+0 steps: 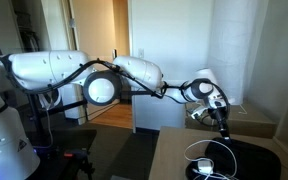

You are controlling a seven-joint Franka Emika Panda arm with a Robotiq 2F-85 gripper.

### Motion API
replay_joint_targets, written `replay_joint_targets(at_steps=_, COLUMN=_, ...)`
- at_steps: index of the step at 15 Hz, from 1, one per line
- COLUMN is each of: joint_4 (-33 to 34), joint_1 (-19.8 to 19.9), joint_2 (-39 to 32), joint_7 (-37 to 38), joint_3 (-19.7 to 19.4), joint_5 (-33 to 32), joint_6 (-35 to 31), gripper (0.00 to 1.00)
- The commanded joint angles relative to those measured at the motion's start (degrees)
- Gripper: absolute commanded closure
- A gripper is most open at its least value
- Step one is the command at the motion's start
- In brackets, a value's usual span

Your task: Move the portable bag slightly to the left and close it

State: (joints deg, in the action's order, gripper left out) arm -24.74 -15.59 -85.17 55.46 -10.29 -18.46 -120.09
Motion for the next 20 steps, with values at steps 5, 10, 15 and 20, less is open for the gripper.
replay_joint_targets(at_steps=5, joint_4=-0.26, joint_1=0.03, joint_2=0.00, joint_7=-0.21, joint_3=0.00, joint_5=-0.02, joint_6=0.00, gripper=0.95)
replay_joint_targets(at_steps=10, joint_4=-0.29, joint_1=0.03, joint_2=0.00, joint_7=-0.21, joint_3=0.00, joint_5=-0.03, joint_6=0.00, gripper=0.95)
replay_joint_targets(at_steps=15, joint_4=0.12, joint_1=-0.32, joint_2=0.06, joint_7=0.10, joint_3=-0.09, joint_5=-0.27, joint_6=-0.37, gripper=0.99)
replay_joint_targets(at_steps=20, joint_4=1.11, joint_1=-0.33, joint_2=0.23, joint_7=-0.07, joint_3=0.31, joint_5=-0.09, joint_6=-1.30, gripper=0.99)
